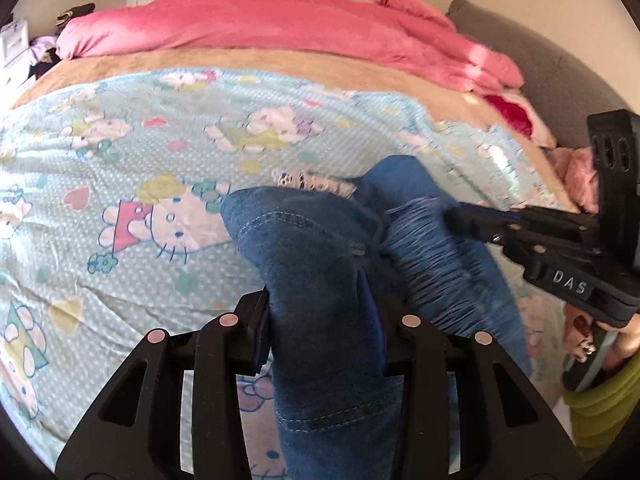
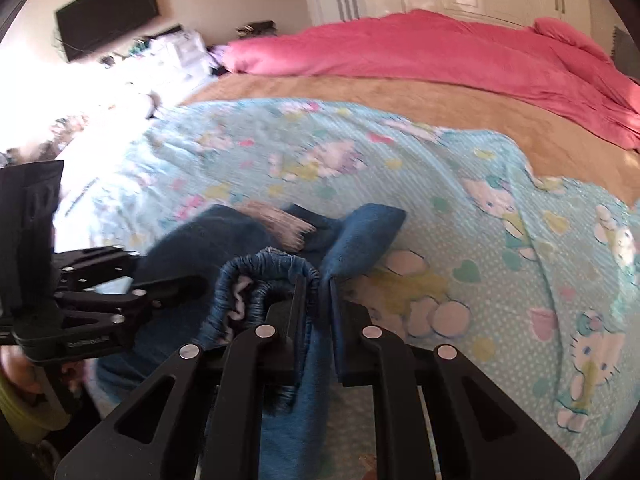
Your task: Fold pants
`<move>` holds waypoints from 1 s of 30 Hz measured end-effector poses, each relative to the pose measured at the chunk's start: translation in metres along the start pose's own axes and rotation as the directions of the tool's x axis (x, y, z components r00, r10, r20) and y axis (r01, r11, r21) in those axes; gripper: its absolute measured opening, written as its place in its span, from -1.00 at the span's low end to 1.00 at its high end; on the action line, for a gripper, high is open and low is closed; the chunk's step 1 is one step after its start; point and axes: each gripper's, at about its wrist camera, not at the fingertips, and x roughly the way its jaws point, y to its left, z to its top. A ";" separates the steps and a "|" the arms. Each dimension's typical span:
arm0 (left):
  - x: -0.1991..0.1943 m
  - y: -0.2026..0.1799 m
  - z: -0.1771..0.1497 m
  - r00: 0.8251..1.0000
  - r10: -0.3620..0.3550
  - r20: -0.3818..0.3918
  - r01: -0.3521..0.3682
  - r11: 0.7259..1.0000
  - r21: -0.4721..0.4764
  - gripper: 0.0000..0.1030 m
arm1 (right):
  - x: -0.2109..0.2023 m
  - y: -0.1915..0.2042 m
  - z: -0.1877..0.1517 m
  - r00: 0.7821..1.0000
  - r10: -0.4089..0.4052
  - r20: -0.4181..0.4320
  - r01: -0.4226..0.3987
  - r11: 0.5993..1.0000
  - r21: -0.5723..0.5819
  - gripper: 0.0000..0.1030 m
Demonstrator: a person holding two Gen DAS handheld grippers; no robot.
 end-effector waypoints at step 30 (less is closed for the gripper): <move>-0.126 -0.021 -0.064 0.981 0.090 0.174 -0.096 0.995 0.026 0.82 | -0.136 0.050 -0.068 0.949 -0.172 0.263 0.161 0.985 0.062 0.91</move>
